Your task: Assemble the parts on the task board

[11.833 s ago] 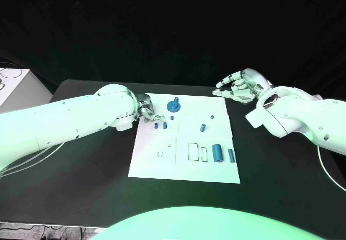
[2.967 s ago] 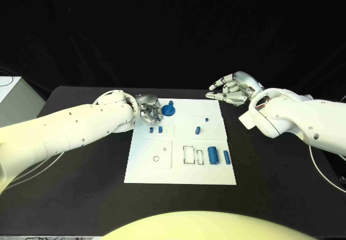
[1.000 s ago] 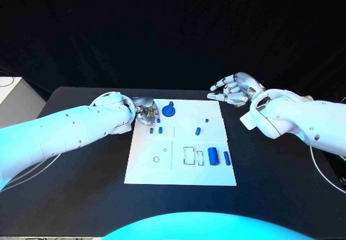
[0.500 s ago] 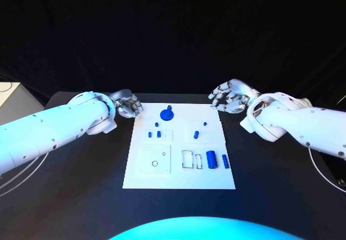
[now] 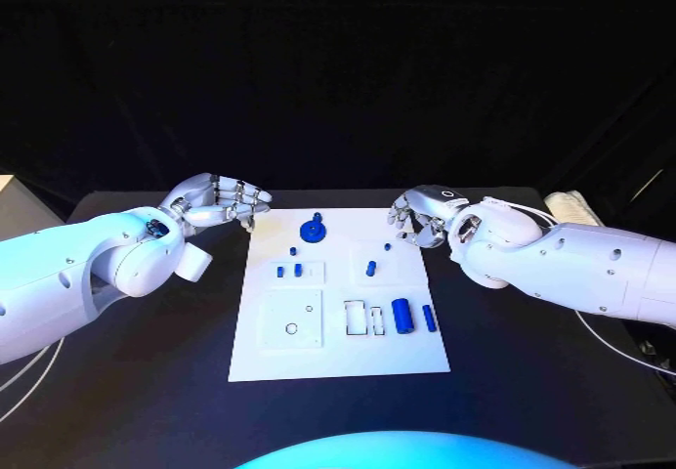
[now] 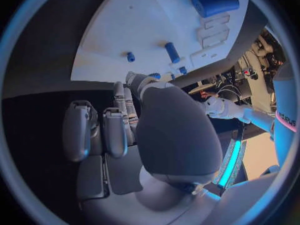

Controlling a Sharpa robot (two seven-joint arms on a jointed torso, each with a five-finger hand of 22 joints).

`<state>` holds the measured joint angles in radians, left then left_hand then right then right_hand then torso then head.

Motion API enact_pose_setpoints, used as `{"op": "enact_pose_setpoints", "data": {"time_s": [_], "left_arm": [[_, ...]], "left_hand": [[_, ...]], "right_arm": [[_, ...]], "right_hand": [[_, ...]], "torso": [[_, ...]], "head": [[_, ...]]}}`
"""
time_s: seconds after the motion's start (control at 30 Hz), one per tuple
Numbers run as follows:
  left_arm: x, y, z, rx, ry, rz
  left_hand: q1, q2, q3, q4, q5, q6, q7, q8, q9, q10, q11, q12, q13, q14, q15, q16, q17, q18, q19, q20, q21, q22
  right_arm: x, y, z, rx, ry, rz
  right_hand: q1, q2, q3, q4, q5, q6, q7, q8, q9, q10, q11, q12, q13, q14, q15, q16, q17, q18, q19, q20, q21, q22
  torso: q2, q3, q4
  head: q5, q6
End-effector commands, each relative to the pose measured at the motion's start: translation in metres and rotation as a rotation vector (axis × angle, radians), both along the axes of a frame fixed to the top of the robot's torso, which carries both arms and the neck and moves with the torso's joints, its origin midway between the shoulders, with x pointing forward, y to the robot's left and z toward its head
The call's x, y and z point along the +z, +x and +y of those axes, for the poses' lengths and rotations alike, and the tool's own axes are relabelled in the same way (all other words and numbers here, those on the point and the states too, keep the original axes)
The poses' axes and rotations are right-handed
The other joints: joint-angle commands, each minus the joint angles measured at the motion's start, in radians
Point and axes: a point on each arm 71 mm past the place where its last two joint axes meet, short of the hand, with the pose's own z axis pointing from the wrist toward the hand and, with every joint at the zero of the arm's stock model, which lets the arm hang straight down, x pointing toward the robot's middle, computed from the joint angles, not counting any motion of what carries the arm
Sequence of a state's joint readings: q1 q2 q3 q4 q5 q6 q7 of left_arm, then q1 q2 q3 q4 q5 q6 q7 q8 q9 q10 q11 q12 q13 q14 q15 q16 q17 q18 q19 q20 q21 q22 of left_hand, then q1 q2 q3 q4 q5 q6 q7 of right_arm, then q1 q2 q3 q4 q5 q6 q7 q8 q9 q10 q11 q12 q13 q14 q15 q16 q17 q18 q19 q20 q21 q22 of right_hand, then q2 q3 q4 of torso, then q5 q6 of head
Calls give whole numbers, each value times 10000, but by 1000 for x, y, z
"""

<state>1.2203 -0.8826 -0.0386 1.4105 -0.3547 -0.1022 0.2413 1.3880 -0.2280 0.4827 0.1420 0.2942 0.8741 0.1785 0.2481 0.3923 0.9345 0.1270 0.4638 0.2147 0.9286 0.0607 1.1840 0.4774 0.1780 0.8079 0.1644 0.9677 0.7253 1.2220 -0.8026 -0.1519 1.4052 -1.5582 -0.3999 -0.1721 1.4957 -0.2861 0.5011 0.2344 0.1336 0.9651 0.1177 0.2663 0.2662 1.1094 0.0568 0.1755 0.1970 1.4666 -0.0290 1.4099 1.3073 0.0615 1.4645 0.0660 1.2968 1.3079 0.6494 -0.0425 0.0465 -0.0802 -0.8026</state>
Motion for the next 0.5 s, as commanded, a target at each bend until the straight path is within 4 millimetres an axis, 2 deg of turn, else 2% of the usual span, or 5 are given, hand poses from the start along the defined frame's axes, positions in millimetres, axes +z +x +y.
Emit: {"op": "enact_pose_setpoints", "data": {"time_s": [0.03,0.2,0.33,0.4,0.5], "left_arm": [[9,-5,-3,-144,-2154,-93],[11,-11,-2,-172,-2374,-101],[12,-15,-2,-166,-2440,-105],[13,-16,-2,-163,-2458,-109],[13,-17,-2,-167,-2472,-108]], "left_hand": [[56,25,-79,13,-19,33,-45,46,11,8,-61,41,-12,-85,-3,-72,-21,67,90,6,-79,-41],[127,48,-96,18,-15,56,-30,67,15,62,-69,66,-14,-93,-12,-113,-31,67,130,-5,-149,-95],[164,60,-104,20,-12,69,-25,78,17,88,-72,80,-14,-91,-16,-130,-34,67,152,-11,-181,-121],[173,61,-106,18,-11,71,-24,79,17,91,-72,81,-15,-91,-17,-133,-35,67,157,-12,-187,-125],[173,61,-106,18,-11,71,-24,79,17,91,-72,81,-15,-91,-17,-133,-35,67,157,-12,-187,-125]], "right_arm": [[-5,0,0,-100,-1228,-98],[-10,-1,4,-76,-1397,-39],[-13,-2,8,-15,-1434,1],[-15,-2,10,51,-1442,31],[-18,-3,13,142,-1469,112]], "right_hand": [[-169,6,107,-17,-41,11,-92,-38,-3,-1,-77,-90,-59,448,-65,-70,-8,-48,215,-76,37,1160],[-290,-12,176,-84,-44,41,-76,-65,2,5,-62,-215,-197,451,-52,-124,-76,-47,222,-84,1,1145],[-387,-9,219,-126,-44,71,-51,-81,8,43,-43,-295,-296,444,-8,-179,-151,-52,234,-66,-2,1147],[-423,-1,241,-142,-43,87,-45,-86,11,62,-36,-327,-335,442,11,-196,-172,-55,241,-54,2,1150],[-470,29,303,-180,-41,143,-84,-79,24,118,-66,-378,-406,442,-13,-227,-215,-56,256,-53,17,1161]], "torso": [[12,-42,35],[20,-52,22],[8,-44,13],[13,-55,18],[26,-50,35]], "head": [[-82,-75],[-75,-101],[-49,-137],[-47,-139],[-68,-148]]}}
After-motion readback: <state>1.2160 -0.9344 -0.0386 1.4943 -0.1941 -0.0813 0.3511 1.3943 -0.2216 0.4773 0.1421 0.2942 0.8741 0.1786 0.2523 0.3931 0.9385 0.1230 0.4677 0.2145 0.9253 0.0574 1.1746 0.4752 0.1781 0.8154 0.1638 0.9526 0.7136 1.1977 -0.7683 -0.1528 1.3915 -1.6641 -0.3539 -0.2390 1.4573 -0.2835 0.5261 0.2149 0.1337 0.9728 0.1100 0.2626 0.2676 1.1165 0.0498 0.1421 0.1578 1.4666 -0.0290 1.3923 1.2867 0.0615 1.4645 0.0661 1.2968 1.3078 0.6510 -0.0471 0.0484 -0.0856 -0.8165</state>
